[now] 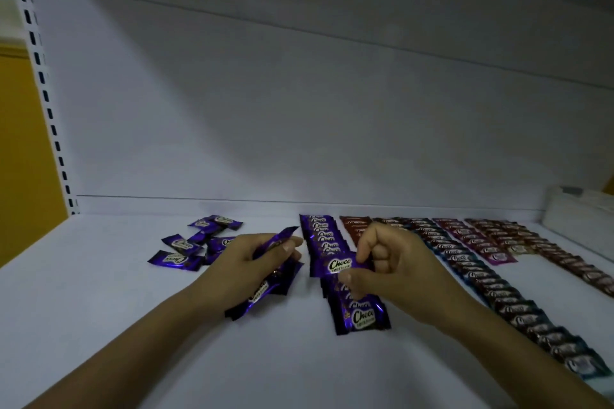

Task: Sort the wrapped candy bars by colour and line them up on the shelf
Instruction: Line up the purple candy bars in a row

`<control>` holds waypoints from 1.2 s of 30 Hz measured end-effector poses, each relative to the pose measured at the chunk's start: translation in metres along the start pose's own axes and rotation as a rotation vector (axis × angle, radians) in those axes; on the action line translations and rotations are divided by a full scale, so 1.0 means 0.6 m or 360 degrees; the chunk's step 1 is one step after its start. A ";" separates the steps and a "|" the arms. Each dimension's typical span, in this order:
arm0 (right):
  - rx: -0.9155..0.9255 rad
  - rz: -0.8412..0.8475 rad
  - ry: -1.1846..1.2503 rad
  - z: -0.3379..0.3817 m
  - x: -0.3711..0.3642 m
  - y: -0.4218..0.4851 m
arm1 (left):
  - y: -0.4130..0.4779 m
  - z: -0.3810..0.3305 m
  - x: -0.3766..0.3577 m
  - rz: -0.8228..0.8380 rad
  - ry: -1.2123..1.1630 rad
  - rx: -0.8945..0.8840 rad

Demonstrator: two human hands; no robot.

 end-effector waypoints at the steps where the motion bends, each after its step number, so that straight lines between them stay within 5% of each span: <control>1: 0.0052 -0.0006 -0.0075 0.001 0.001 -0.005 | 0.000 0.001 -0.002 0.0003 0.0002 0.0004; 6: 0.0218 -0.0015 -0.0236 0.013 0.002 -0.038 | -0.006 0.001 -0.007 0.0012 0.0001 0.0034; 19: 0.0076 0.0346 -0.0291 -0.036 0.005 -0.138 | -0.008 0.004 -0.012 0.0053 0.0165 0.0044; 28: -0.0143 0.0139 -0.0710 -0.046 0.010 -0.119 | -0.006 0.007 -0.016 0.0084 0.0193 0.0041; 36: -0.0045 0.0144 -0.1076 -0.025 -0.044 -0.096 | -0.008 0.005 -0.016 0.0097 0.0176 0.0021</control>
Point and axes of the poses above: each hand's wrist, its own y-axis towards the middle knuckle, its own x-axis out of the back of the hand, z = x × y, the point moved 6 cm from there along y, towards the middle knuckle, and after that the axes turned 6 degrees about x, right-handed, at the moved point
